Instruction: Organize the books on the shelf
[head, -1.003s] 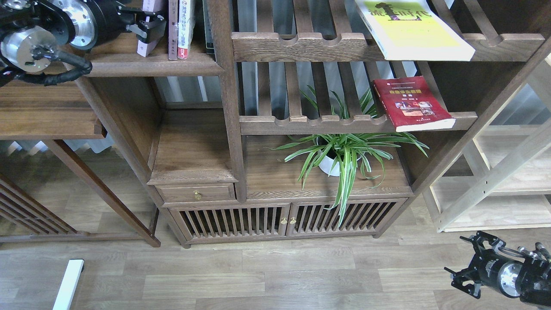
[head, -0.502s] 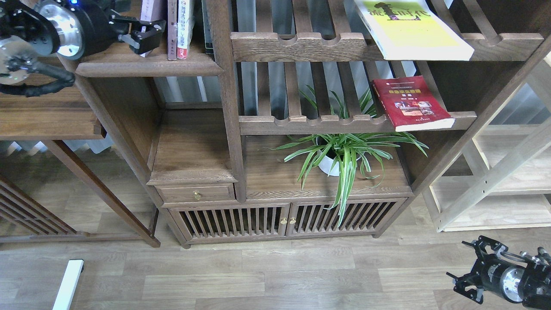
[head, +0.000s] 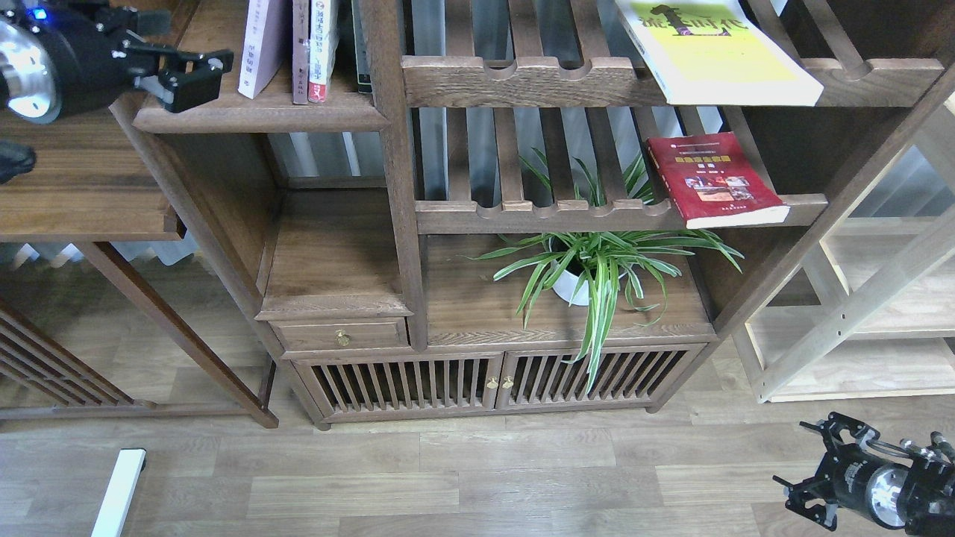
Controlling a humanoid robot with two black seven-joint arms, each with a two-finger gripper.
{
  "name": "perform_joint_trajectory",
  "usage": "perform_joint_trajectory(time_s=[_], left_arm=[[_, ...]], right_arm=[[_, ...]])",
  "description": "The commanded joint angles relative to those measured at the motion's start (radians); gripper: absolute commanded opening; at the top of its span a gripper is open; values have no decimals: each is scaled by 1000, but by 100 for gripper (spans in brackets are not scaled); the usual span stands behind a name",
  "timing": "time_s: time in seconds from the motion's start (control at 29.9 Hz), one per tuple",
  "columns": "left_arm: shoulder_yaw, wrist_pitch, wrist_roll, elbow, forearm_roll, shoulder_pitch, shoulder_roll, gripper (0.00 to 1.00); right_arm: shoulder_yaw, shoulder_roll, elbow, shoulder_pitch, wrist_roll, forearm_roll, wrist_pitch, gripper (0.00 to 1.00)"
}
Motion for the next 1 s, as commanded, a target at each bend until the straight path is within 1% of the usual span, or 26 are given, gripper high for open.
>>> perform_joint_trajectory(time_s=[0.0, 0.2, 0.33, 0.5, 0.6, 0.67, 0.77, 0.94, 0.97], left_arm=[[5, -20, -5, -31, 12, 6, 37, 77], [7, -60, -18, -87, 58, 63, 100, 78], [5, -106, -26, -122, 101, 115, 148, 78], [5, -129, -57, -134, 122, 196, 165, 78], [5, -141, -77, -148, 124, 268, 165, 80], [5, -141, -95, -166, 125, 343, 161, 82], [5, -139, -113, -170, 136, 425, 155, 82], [-4, -127, -176, -168, 205, 584, 128, 83], [-6, -123, -183, -168, 211, 607, 122, 83]], right_arm=[[0, -3, 0, -1, 0, 0, 0, 93], [0, -9, 0, -3, 0, 0, 0, 93], [0, -12, 0, -12, 0, 0, 0, 93], [0, -10, 0, -12, 0, 0, 0, 93], [0, -7, 0, -12, 0, 0, 0, 93], [0, -7, 0, -14, 0, 0, -2, 93], [0, -9, 0, -17, 0, 0, -6, 93], [2, -9, -2, -33, 0, 0, -14, 93], [2, -9, -2, -37, 0, 0, -15, 93]])
